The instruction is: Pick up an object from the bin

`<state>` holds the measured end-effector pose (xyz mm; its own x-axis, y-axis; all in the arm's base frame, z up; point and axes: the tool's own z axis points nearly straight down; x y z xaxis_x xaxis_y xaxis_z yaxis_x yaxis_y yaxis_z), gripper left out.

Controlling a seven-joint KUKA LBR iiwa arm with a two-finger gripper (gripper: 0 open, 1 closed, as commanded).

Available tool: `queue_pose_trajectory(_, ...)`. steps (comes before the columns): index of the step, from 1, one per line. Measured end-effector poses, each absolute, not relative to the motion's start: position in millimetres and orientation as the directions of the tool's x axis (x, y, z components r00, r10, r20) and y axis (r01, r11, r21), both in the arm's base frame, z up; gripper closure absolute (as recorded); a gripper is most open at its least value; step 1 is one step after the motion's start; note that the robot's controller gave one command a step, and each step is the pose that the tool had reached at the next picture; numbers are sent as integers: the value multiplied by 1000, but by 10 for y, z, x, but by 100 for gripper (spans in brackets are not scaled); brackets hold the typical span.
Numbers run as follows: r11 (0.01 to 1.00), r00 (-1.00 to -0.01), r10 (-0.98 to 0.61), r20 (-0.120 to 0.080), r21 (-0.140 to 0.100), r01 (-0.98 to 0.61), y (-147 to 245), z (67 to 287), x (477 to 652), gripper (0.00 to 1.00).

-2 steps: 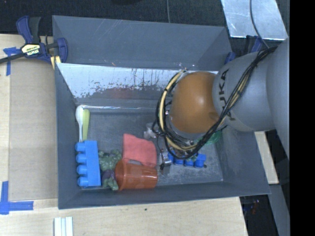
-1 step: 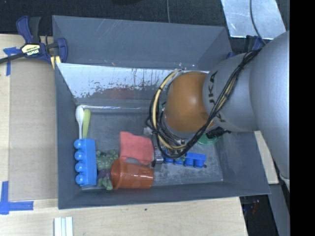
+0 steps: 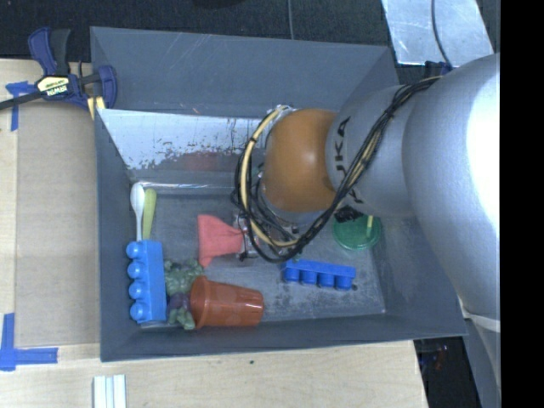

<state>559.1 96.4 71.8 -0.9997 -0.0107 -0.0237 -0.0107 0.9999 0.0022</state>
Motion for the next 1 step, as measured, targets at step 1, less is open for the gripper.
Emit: queue_pose_trajectory(1,1000,-1000,-11,-24,2,-11,964,718,5591,100)
